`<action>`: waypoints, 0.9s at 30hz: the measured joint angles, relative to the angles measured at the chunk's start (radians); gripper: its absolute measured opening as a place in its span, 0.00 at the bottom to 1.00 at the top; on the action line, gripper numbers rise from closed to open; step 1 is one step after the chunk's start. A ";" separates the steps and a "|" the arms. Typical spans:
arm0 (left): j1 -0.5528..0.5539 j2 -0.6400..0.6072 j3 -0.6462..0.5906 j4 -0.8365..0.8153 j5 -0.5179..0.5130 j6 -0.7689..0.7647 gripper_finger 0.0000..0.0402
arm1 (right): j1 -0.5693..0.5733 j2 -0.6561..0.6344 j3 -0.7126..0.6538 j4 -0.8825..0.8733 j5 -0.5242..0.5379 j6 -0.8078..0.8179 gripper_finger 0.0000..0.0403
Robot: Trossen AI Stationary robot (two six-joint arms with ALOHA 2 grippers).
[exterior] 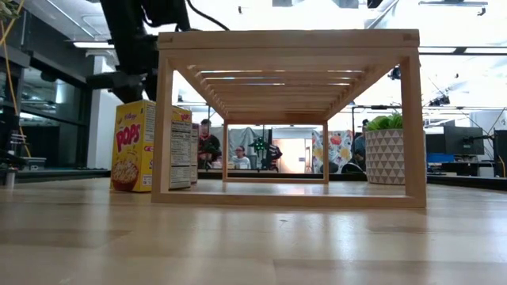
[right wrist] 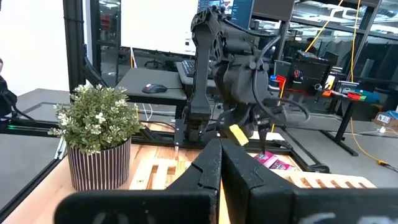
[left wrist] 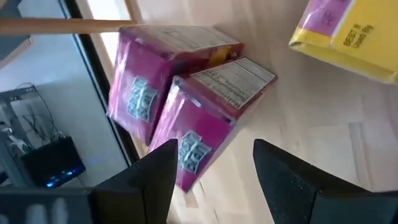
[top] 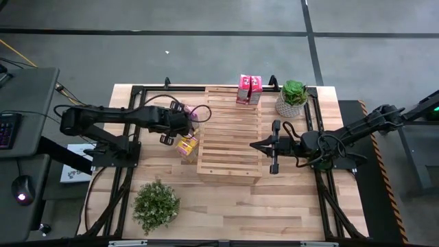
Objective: Stack cereal on shelf
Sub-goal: Put the bottom purple cereal box on the shelf
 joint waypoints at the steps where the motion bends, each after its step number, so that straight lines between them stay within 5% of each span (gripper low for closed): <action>1: 0.000 0.010 0.000 0.007 -0.005 0.009 0.50 | 0.000 0.000 0.000 -0.002 0.000 0.000 0.00; 17: 0.034 0.061 0.000 0.068 -0.068 0.081 0.50 | 0.000 0.000 0.000 -0.010 0.000 0.004 0.00; 27: 0.094 0.060 0.000 0.086 0.006 0.096 0.50 | 0.000 0.000 0.000 -0.014 0.000 0.004 0.00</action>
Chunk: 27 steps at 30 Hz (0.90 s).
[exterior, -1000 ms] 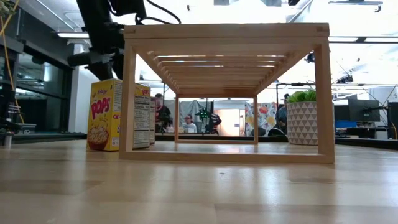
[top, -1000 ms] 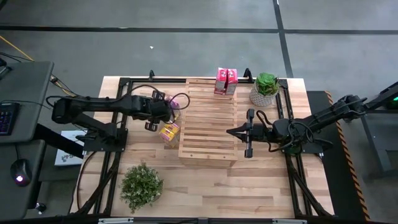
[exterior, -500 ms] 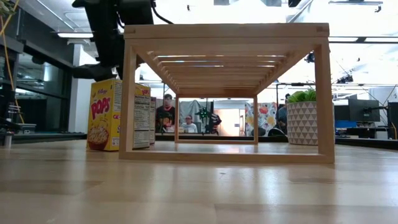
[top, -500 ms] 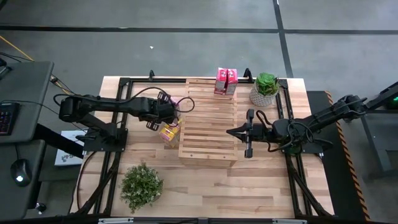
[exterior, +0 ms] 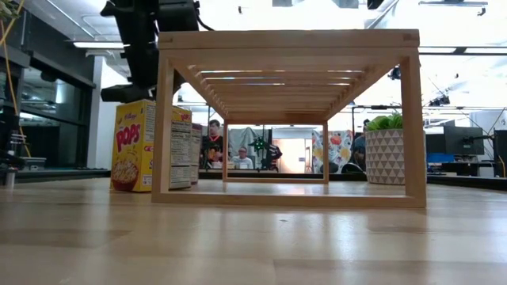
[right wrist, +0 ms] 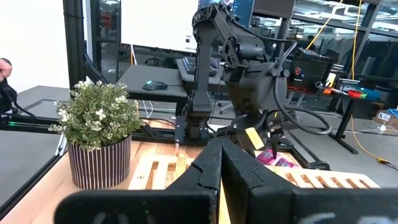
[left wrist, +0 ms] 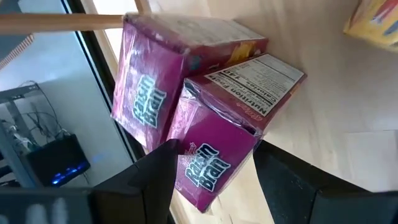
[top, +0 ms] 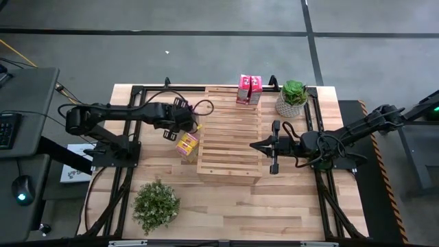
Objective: Stack cereal on shelf
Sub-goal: Put the bottom purple cereal box on the shelf
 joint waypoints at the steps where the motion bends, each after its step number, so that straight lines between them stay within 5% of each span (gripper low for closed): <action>1: 0.007 0.000 0.000 0.000 0.010 -0.004 0.50 | 0.000 0.000 0.000 -0.002 0.000 0.000 0.00; 8: 0.019 -0.001 0.001 -0.004 0.073 -0.061 0.50 | 0.000 0.000 0.000 -0.003 0.000 0.001 0.00; 27: -0.019 -0.002 0.003 -0.162 0.048 -0.345 0.50 | 0.000 0.000 0.000 -0.003 0.000 0.000 0.00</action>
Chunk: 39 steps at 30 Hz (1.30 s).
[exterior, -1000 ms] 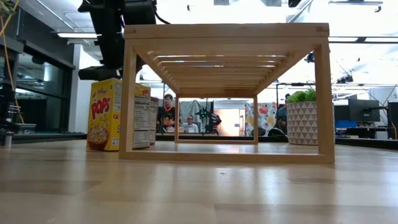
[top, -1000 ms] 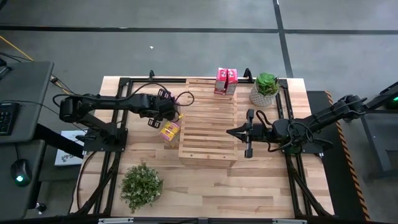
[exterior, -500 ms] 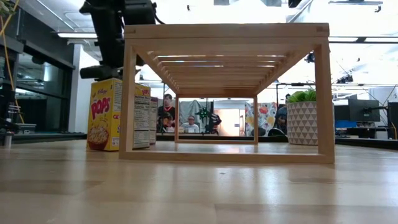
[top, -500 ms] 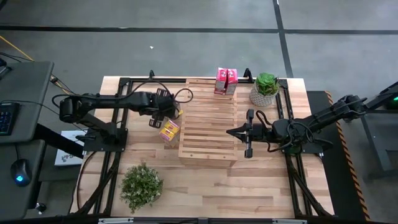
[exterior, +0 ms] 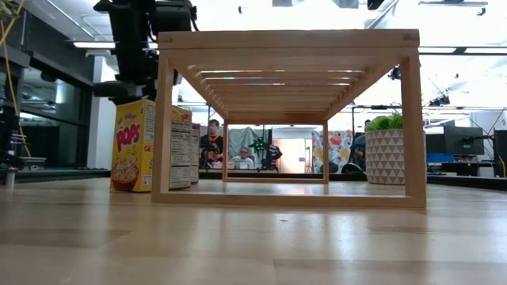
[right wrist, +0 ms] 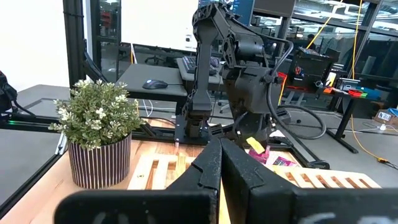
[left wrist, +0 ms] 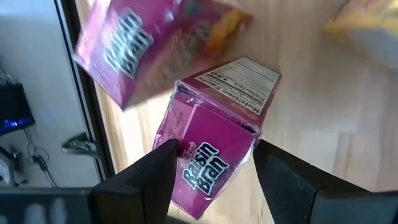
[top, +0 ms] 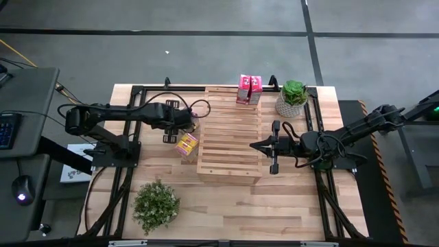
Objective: Stack cereal on shelf
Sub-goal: Put the bottom purple cereal box on the shelf
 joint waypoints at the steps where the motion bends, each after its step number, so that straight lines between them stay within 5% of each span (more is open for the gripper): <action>1: 0.000 0.000 0.003 -0.019 0.001 -0.011 0.50 | 0.000 0.000 0.000 0.000 0.000 0.000 0.00; 8: 0.000 0.002 0.071 -0.117 0.029 -0.125 0.50 | 0.000 0.000 0.000 0.000 0.000 -0.001 0.00; 33: -0.019 -0.001 0.187 -0.130 -0.026 -0.138 0.50 | 0.000 0.000 0.000 0.000 0.000 -0.001 0.00; 39: -0.004 -0.002 0.187 -0.148 0.076 -0.133 0.57 | 0.000 0.000 0.000 0.000 0.000 -0.002 0.00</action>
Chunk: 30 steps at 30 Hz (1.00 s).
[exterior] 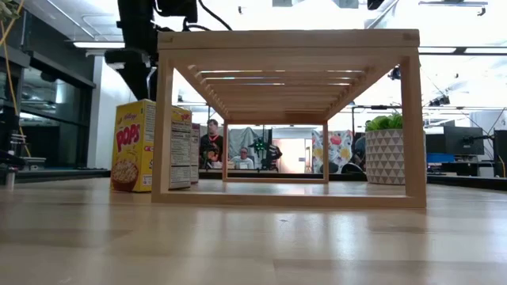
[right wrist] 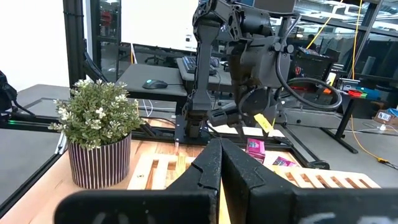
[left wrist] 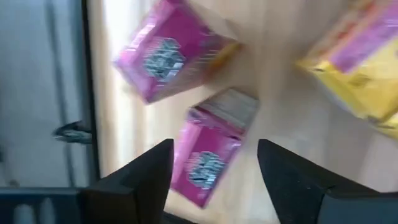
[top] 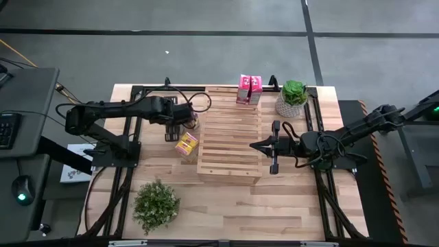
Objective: Stack cereal on shelf
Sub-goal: Put the bottom purple cereal box on the shelf
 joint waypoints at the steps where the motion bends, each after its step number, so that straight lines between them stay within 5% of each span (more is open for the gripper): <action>1: 0.005 0.000 0.000 -0.002 0.021 0.003 0.59 | 0.000 0.000 0.000 0.000 0.000 0.001 0.00; 6: 0.014 0.000 0.000 0.000 -0.050 0.050 0.69 | 0.000 0.000 0.000 0.000 0.000 0.001 0.00; 21: 0.013 0.000 0.000 0.028 -0.097 -0.050 0.69 | 0.000 0.000 0.000 0.000 0.000 0.000 0.00; 30: 0.049 0.000 0.000 -0.028 0.098 0.107 0.69 | 0.000 0.000 0.000 -0.001 0.000 0.001 0.00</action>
